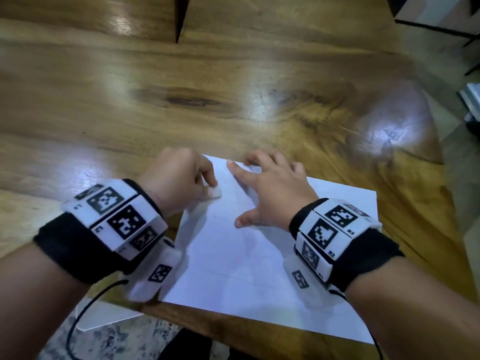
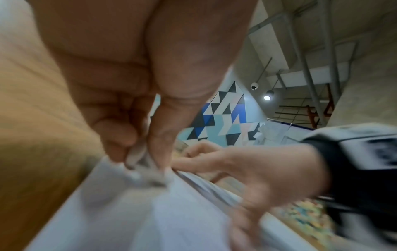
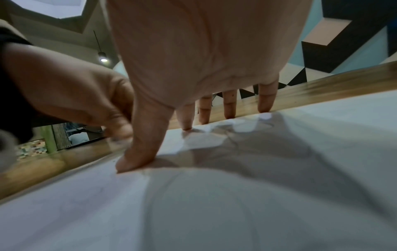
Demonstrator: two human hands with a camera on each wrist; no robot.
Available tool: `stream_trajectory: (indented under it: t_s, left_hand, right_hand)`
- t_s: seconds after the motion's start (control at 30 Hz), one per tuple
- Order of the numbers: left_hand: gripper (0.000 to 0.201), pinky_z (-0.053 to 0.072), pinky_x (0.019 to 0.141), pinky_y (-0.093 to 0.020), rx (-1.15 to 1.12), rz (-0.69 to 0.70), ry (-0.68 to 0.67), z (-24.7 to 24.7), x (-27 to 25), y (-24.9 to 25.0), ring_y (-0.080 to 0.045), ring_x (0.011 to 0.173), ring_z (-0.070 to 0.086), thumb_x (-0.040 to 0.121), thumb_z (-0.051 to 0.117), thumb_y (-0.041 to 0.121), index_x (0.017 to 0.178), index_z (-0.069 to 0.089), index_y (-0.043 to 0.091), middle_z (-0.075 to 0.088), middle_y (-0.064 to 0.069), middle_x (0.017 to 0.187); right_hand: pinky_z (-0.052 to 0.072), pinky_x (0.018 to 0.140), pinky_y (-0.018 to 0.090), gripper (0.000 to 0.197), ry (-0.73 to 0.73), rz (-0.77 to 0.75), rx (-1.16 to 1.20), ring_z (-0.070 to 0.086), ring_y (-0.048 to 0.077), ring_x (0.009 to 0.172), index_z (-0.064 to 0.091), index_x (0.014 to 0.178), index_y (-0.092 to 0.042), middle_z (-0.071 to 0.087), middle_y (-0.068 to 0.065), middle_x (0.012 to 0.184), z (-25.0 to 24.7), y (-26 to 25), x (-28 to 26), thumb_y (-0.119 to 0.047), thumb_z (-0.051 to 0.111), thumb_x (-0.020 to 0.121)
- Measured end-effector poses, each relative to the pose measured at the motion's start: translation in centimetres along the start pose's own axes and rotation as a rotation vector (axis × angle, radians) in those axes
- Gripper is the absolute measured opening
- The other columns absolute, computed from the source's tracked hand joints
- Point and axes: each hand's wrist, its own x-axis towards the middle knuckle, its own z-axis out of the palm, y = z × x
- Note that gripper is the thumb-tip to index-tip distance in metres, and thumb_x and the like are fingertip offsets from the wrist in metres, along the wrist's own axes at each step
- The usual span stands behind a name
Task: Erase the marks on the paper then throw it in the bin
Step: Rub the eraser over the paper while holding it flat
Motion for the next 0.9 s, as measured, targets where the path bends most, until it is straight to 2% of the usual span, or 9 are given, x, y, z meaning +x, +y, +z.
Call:
stream_trajectory:
  t_s: [0.07,0.13,0.23,0.33,0.5,0.6,0.67,0.83,0.9]
  left_hand:
    - [0.012,0.035,0.056,-0.024,-0.036,-0.025,0.121,-0.5,1.9,0.5,-0.021,0.070,0.055,0.073,0.072,0.016,0.084,0.070,0.012,0.057,0.001,0.062]
    - [0.013,0.034,0.063,-0.021,-0.032,-0.026,0.145,-0.5,2.5,0.9,-0.021,0.072,0.056,0.074,0.070,0.015,0.086,0.070,0.011,0.060,-0.004,0.070]
    - [0.007,0.038,0.060,-0.022,0.028,0.019,-0.037,0.1,0.5,0.5,-0.021,0.073,0.061,0.070,0.071,0.016,0.077,0.071,0.015,0.071,-0.004,0.076]
    - [0.009,0.048,0.069,-0.027,0.006,-0.002,-0.180,0.0,-0.4,0.2,-0.021,0.073,0.065,0.068,0.074,0.016,0.076,0.071,0.018,0.071,-0.003,0.071]
    - [0.011,0.036,0.064,-0.022,-0.041,-0.035,0.172,-0.2,2.1,1.6,-0.021,0.074,0.057,0.073,0.070,0.017,0.082,0.069,0.011,0.058,-0.002,0.068]
    - [0.007,0.033,0.057,-0.022,0.037,0.017,-0.027,0.4,0.5,1.4,-0.018,0.067,0.056,0.070,0.072,0.020,0.075,0.070,0.016,0.059,0.003,0.060]
    - [0.006,0.041,0.060,-0.024,0.051,0.015,-0.204,0.3,-0.2,1.2,-0.016,0.065,0.059,0.068,0.074,0.017,0.071,0.070,0.019,0.063,0.005,0.060]
    - [0.009,0.039,0.068,-0.023,0.001,-0.001,0.104,-0.1,2.1,1.7,-0.025,0.082,0.061,0.073,0.069,0.016,0.081,0.070,0.013,0.060,-0.004,0.073]
    - [0.009,0.039,0.068,-0.022,0.009,0.023,0.091,0.3,1.5,1.5,-0.023,0.079,0.060,0.073,0.068,0.016,0.081,0.070,0.012,0.057,0.000,0.068]
  right_hand:
    - [0.022,0.100,0.041,0.101,-0.001,0.001,0.003,0.016,0.019,0.128,0.009,0.145,-0.045,0.018,-0.010,0.142,0.0,0.0,0.0,-0.067,0.066,0.065]
    - [0.021,0.100,0.041,0.100,0.001,0.001,0.008,0.016,0.019,0.128,0.009,0.144,-0.046,0.018,-0.010,0.141,0.0,0.0,-0.1,-0.067,0.066,0.064]
    - [0.021,0.100,0.041,0.100,-0.007,0.000,0.018,0.016,0.018,0.128,0.009,0.144,-0.046,0.018,-0.011,0.141,-0.1,0.0,-0.1,-0.067,0.066,0.064]
    - [0.021,0.100,0.041,0.100,-0.008,0.002,0.017,0.016,0.018,0.127,0.010,0.144,-0.047,0.018,-0.011,0.141,0.0,0.0,0.0,-0.067,0.066,0.064]
    - [0.020,0.099,0.040,0.100,-0.005,0.009,0.023,0.016,0.018,0.127,0.010,0.144,-0.047,0.018,-0.012,0.141,0.1,0.0,0.1,-0.067,0.067,0.064]
    - [0.020,0.100,0.041,0.100,-0.005,0.008,0.022,0.015,0.019,0.127,0.010,0.144,-0.047,0.018,-0.011,0.141,0.2,0.0,0.2,-0.067,0.067,0.064]
    - [0.019,0.101,0.042,0.101,-0.001,0.007,0.019,0.014,0.019,0.128,0.009,0.144,-0.047,0.017,-0.011,0.142,0.2,0.1,0.1,-0.067,0.066,0.064]
    - [0.019,0.100,0.040,0.100,-0.003,0.015,0.025,0.015,0.019,0.128,0.010,0.144,-0.048,0.018,-0.011,0.141,0.2,0.0,0.1,-0.067,0.067,0.063]
    - [0.020,0.098,0.040,0.100,-0.008,0.013,0.020,0.016,0.019,0.128,0.009,0.144,-0.047,0.018,-0.011,0.141,0.2,-0.1,0.1,-0.067,0.066,0.064]
